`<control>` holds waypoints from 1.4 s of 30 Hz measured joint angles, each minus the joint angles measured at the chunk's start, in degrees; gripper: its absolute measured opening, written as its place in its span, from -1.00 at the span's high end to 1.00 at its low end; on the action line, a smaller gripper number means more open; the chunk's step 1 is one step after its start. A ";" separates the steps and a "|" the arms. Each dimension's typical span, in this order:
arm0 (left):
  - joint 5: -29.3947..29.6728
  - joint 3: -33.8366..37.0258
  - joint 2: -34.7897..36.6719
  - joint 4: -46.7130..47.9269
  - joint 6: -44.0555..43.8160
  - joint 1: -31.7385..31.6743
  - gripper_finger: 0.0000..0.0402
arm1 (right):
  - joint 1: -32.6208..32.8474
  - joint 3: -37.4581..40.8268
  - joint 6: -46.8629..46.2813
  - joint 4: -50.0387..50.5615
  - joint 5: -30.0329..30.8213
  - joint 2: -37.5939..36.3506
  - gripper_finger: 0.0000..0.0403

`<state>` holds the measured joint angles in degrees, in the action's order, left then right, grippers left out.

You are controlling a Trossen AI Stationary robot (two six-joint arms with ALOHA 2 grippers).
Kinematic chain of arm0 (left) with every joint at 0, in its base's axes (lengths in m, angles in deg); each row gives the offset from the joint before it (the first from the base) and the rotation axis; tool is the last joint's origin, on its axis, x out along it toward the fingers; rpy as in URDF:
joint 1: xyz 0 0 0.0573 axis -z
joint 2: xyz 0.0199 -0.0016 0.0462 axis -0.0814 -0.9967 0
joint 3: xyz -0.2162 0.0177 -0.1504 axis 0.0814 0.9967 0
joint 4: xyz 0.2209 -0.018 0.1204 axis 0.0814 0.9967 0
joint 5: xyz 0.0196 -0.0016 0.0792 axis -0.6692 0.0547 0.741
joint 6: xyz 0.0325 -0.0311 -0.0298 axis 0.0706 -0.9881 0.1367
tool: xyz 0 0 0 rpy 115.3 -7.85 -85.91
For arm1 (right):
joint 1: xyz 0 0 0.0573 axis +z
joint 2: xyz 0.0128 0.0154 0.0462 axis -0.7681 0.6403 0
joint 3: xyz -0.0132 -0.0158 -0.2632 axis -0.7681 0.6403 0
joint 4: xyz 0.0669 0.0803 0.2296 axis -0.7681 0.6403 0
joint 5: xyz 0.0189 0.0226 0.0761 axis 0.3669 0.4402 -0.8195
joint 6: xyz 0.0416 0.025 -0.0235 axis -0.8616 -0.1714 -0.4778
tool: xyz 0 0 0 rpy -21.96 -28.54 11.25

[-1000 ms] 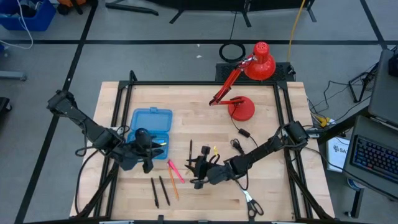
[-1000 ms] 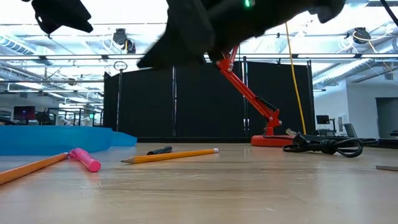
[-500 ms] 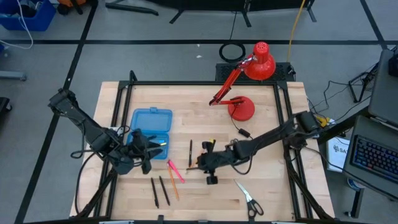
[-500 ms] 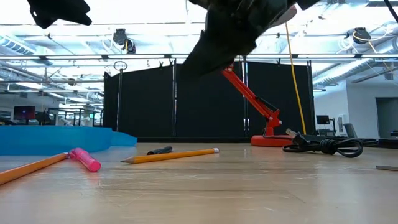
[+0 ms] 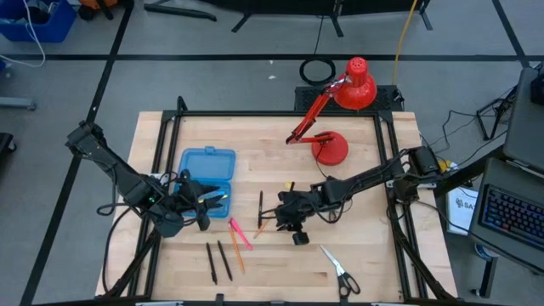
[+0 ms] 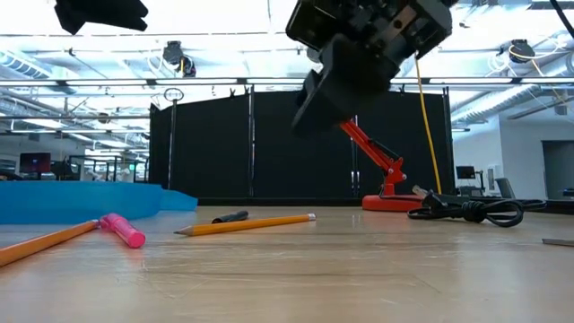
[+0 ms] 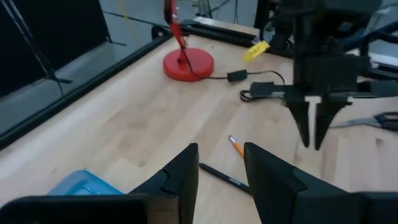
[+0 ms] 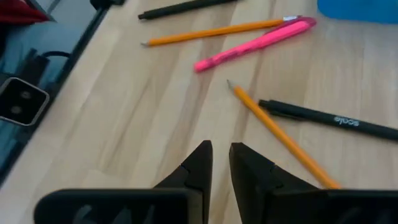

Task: Pick & place school supplies into a supply box
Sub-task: Put the yellow pencil into the blue supply box

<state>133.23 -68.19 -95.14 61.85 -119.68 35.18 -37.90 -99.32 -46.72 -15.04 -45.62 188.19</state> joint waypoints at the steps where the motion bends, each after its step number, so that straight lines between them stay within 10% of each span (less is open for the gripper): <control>1: -0.82 0.02 0.00 -0.26 0.50 -0.13 0.33 | 0.04 0.76 0.09 -2.14 0.10 0.03 0.80; 22: -3.57 0.02 0.02 -1.55 13.18 -7.76 0.33 | -4.08 3.88 3.93 -5.62 -5.85 -0.26 0.82; 42: -2.43 0.03 0.04 -1.54 20.43 -16.54 0.33 | -14.91 4.12 10.70 5.44 -6.16 1.05 0.34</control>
<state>130.80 -68.16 -95.10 60.31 -99.25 18.63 -52.81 -95.19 -36.01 -9.60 -51.77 189.24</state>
